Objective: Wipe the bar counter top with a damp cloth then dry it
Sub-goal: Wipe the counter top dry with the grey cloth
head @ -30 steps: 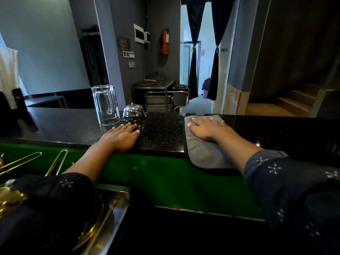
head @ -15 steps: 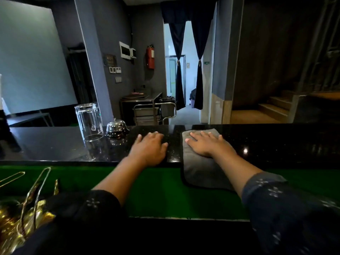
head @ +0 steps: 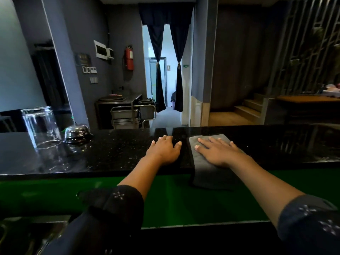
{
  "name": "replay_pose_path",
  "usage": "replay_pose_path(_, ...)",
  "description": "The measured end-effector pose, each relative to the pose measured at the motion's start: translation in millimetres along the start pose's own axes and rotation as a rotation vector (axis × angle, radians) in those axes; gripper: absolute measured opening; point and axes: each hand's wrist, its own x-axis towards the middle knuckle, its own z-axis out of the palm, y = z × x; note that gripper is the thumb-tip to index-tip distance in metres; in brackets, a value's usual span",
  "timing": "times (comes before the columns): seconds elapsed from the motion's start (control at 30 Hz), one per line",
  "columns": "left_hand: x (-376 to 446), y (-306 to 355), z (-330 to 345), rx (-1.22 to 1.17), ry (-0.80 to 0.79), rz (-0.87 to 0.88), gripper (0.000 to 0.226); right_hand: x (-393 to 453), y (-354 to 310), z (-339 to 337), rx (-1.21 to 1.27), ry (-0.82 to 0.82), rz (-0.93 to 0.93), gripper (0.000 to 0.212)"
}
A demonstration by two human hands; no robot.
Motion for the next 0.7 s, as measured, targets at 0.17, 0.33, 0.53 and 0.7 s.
replay_pose_path(0.17, 14.0, 6.5, 9.1, 0.081, -0.069, -0.037, 0.067, 35.3, 14.7, -6.6, -0.03, -0.016, 0.04, 0.064)
replay_pose_path(0.33, 16.9, 7.4, 16.8, 0.16, -0.096, -0.051, 0.066, 73.2, 5.9, -5.6, -0.028, -0.03, 0.026, 0.065)
replay_pose_path(0.53, 17.9, 6.0, 15.0, 0.177, -0.103, -0.041, 0.064, 118.5, -35.2, -2.8, -0.02, -0.06, -0.148, 0.063)
replay_pose_path(0.7, 17.1, 1.4, 12.3, 0.161, -0.102, -0.03, 0.065, 147.6, -11.7, -4.5, -0.003, -0.073, -0.191, 0.063)
